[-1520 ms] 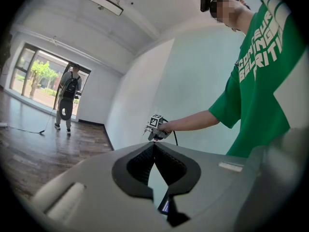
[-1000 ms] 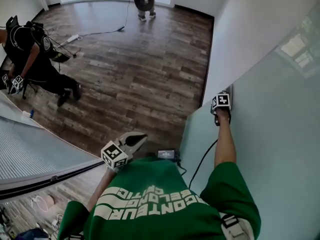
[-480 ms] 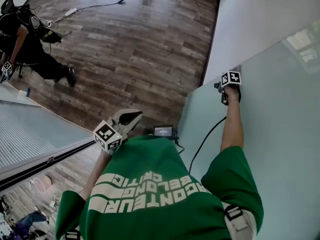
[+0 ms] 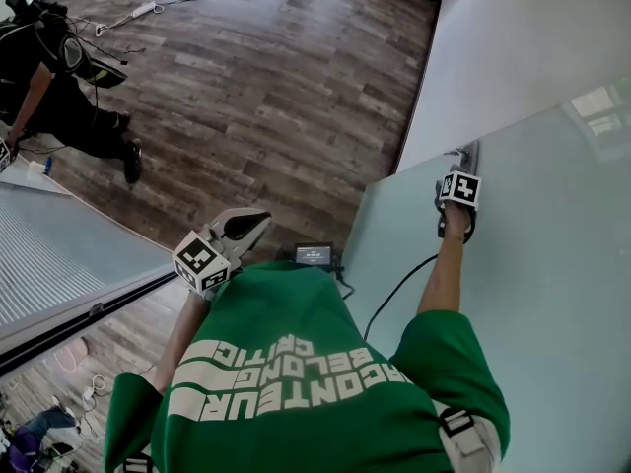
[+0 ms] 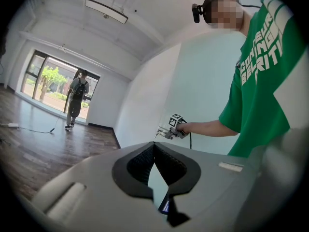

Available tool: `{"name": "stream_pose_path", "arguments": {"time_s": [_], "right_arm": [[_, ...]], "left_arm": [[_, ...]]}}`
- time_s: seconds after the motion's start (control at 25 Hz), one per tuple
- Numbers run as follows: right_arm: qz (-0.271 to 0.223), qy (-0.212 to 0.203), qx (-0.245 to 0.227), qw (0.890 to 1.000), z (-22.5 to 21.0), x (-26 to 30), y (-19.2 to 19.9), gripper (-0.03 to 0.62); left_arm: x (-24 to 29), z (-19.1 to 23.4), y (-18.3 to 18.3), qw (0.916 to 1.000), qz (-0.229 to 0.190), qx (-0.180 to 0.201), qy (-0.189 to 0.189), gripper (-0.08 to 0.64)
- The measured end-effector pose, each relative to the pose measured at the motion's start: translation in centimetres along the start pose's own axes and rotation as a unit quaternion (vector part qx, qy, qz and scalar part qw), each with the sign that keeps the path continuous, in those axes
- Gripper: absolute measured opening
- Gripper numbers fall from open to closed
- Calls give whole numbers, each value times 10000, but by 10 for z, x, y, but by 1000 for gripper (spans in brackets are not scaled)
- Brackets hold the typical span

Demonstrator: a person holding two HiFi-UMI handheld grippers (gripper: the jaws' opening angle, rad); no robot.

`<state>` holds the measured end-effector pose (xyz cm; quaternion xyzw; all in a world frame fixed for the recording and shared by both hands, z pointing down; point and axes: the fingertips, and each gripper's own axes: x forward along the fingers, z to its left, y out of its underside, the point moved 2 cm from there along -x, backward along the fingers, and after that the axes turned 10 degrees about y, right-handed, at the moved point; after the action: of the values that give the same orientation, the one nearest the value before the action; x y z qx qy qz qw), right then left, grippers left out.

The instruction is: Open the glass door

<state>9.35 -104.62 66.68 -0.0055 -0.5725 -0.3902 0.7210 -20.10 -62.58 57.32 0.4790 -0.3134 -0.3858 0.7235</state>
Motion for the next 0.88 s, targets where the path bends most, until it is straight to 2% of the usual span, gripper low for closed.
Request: {"name": "stream_pose_path", "arguments": {"time_s": [0.08, 0.12, 0.2, 0.28, 0.4, 0.52, 0.64, 0.88], "right_arm": [[-1008, 333, -133, 9943, 5, -40, -6, 168], [-1483, 244, -191, 9884, 17, -60, -7, 112], [-2176, -283, -316, 9751, 50, -90, -6, -6], [-2536, -853, -437, 9626, 89, -111, 1, -8], [-2867, -1498, -780, 9430, 149, -144, 14, -8], [-3163, -2145, -1185, 9165, 207, -174, 25, -8], [-3268, -2606, -1468, 8965, 247, -192, 34, -8], [-3185, -2824, -1705, 8887, 271, -196, 44, -8]], "left_arm": [[-9, 6, -3, 10000, -52, -2, -41, 14], [-13, 8, -5, 10000, -67, -5, -51, 14], [-19, 13, -6, 10000, -76, 1, -52, 14], [-23, 16, -8, 10000, -73, 12, -27, 14], [-30, 20, -11, 10000, -88, 11, 12, 14], [-36, 25, -11, 9999, -105, 7, 23, 14], [-38, 28, -10, 9999, -99, -14, 48, 14], [-39, 31, -5, 9999, -105, -59, 48, 14]]}}
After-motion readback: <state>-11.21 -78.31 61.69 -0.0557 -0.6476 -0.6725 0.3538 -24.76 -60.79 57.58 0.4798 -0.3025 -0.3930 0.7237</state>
